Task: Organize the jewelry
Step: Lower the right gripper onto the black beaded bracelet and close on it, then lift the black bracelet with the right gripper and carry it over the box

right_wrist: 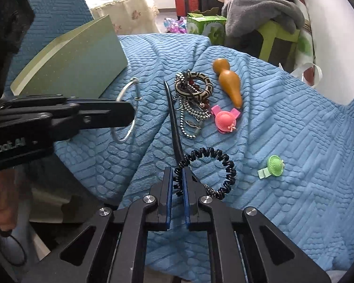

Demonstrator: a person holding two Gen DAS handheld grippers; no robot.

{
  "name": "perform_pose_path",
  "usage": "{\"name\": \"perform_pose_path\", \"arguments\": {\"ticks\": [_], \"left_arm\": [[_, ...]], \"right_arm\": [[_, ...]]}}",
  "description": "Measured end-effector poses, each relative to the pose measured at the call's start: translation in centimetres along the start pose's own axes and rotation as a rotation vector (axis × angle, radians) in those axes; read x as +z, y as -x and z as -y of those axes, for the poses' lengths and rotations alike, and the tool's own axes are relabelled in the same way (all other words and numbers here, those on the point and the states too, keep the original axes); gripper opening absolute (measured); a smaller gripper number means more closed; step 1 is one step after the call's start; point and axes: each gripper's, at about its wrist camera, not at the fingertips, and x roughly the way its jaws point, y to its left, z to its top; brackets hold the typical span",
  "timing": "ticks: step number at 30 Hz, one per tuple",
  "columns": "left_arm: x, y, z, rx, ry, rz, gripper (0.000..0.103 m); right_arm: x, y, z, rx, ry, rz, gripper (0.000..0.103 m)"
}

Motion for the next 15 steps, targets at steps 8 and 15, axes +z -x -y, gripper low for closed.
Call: {"name": "perform_pose_path", "arguments": {"ticks": [8, 15], "left_arm": [[0.8, 2.1, 0.4, -0.017, -0.009, 0.028, 0.004], [2.5, 6.3, 0.8, -0.005, -0.010, 0.085, 0.004]], "right_arm": [[0.9, 2.5, 2.2, -0.013, -0.143, 0.073, 0.005], [2.8, 6.7, 1.5, -0.044, -0.200, 0.134, 0.005]]}}
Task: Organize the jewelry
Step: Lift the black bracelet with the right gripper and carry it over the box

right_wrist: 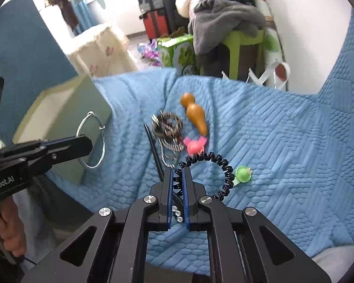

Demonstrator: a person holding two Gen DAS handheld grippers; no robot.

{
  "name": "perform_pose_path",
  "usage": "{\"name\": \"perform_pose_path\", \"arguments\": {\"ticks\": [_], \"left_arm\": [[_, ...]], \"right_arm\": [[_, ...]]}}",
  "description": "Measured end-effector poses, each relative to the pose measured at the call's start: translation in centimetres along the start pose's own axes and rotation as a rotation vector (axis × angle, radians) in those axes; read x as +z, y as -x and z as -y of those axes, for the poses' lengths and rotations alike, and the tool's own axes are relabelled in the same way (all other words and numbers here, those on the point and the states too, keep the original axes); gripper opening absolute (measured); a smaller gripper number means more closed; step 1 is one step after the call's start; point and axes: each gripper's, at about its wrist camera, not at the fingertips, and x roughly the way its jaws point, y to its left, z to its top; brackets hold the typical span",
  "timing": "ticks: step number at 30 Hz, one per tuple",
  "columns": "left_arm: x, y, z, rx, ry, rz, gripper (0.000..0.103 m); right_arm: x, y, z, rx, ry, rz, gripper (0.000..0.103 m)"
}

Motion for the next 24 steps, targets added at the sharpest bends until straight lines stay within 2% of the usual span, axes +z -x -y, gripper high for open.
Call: {"name": "perform_pose_path", "arguments": {"ticks": [8, 15, 20, 24], "left_arm": [[4.1, 6.2, 0.5, 0.036, -0.049, 0.104, 0.004], [7.0, 11.4, -0.7, 0.087, -0.076, 0.205, 0.004], [8.1, 14.8, -2.9, 0.126, -0.066, 0.269, 0.004], [7.7, 15.8, -5.1, 0.170, -0.048, 0.280, 0.004]], "right_arm": [[5.5, 6.9, -3.7, -0.010, 0.014, 0.160, 0.005], [10.0, 11.9, -7.7, 0.006, 0.034, 0.287, 0.005], [11.6, 12.9, -11.0, 0.029, 0.077, 0.325, 0.005], [12.2, 11.5, -13.8, 0.059, 0.113, 0.312, 0.005]]}}
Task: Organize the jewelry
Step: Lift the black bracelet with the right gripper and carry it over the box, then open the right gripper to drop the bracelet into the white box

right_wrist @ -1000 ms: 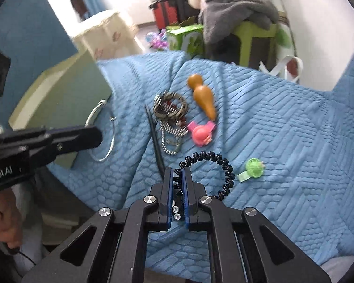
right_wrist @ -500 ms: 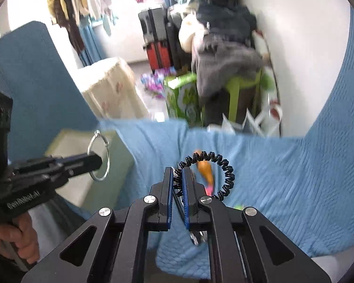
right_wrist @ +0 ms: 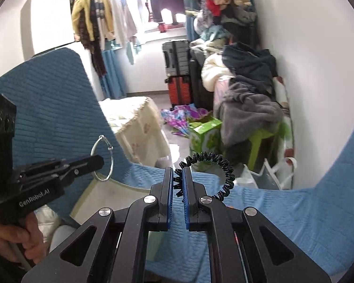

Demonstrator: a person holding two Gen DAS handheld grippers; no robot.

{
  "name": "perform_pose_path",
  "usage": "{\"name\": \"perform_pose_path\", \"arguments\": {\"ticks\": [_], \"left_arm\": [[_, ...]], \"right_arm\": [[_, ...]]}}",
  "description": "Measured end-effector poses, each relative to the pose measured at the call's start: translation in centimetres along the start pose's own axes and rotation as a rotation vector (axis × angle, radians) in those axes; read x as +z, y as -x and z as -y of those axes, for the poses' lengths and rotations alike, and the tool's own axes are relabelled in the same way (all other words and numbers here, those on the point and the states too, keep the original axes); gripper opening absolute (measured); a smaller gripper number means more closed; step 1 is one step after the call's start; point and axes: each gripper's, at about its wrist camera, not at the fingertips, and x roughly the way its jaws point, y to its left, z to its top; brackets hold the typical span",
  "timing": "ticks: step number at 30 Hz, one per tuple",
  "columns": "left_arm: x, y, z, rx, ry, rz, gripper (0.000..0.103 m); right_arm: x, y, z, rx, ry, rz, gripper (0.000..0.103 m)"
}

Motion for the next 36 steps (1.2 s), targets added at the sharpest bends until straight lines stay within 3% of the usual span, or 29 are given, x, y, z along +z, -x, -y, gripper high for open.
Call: {"name": "perform_pose_path", "arguments": {"ticks": [8, 20, 26, 33, 35, 36], "left_arm": [[-3.6, -2.5, -5.7, 0.074, 0.078, -0.094, 0.004], [-8.1, -8.1, -11.6, 0.138, 0.185, -0.261, 0.004], [-9.8, -9.8, -12.7, 0.146, 0.205, -0.312, 0.004], [-9.3, -10.0, -12.8, 0.127, 0.214, -0.300, 0.004], [-8.9, -9.6, -12.5, 0.127, 0.215, -0.298, 0.007], [-8.8, -9.3, -12.3, 0.130, 0.213, -0.293, 0.014]], "right_arm": [[-3.5, -7.6, -3.4, 0.086, 0.001, -0.156, 0.005], [-8.7, -16.5, -6.6, 0.125, 0.066, -0.377, 0.006], [-9.7, -18.8, -6.5, 0.130, 0.062, -0.430, 0.006], [-10.0, -19.6, -5.9, 0.148, 0.032, -0.457, 0.007], [-9.7, -19.3, -5.6, 0.152, 0.024, -0.450, 0.010], [-9.5, -19.0, -5.5, 0.155, 0.020, -0.443, 0.011]]}}
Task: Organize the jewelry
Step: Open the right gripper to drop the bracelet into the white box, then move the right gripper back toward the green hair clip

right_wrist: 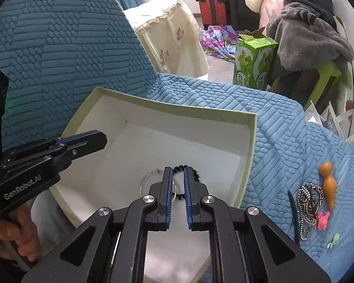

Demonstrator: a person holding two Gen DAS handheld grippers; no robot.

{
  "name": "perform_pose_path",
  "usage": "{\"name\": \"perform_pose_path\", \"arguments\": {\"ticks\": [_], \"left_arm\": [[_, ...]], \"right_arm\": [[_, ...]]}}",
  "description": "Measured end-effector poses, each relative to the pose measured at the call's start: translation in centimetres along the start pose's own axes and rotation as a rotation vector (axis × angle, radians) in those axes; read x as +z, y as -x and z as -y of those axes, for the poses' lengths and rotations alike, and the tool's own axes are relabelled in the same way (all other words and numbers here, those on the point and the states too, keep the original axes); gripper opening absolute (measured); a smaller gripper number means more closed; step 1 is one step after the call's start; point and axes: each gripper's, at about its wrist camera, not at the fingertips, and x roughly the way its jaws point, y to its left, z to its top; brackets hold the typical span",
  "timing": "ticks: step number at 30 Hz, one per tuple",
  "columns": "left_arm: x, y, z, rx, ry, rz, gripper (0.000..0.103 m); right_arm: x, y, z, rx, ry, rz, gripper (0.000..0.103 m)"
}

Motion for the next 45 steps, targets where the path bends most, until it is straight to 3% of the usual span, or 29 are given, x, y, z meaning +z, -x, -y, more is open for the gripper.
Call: {"name": "perform_pose_path", "arguments": {"ticks": [1, 3, 20, 31, 45], "left_arm": [[0.1, 0.3, 0.2, 0.001, -0.002, 0.008, 0.025], [0.4, 1.5, 0.8, 0.005, -0.008, 0.036, 0.034], [1.9, 11.4, 8.5, -0.042, -0.078, 0.244, 0.034], [1.5, 12.3, 13.6, -0.071, -0.120, 0.288, 0.034], [-1.2, 8.5, 19.0, -0.113, -0.125, 0.258, 0.034]], "right_arm": [[0.1, 0.4, 0.1, 0.002, -0.002, 0.008, 0.012], [0.3, 1.7, 0.2, -0.001, -0.003, 0.034, 0.012], [0.9, 16.0, 0.9, -0.032, 0.037, 0.274, 0.013], [-1.5, 20.5, 4.2, -0.086, 0.014, 0.366, 0.013], [-6.2, 21.0, 11.0, -0.189, -0.077, 0.367, 0.013]]}}
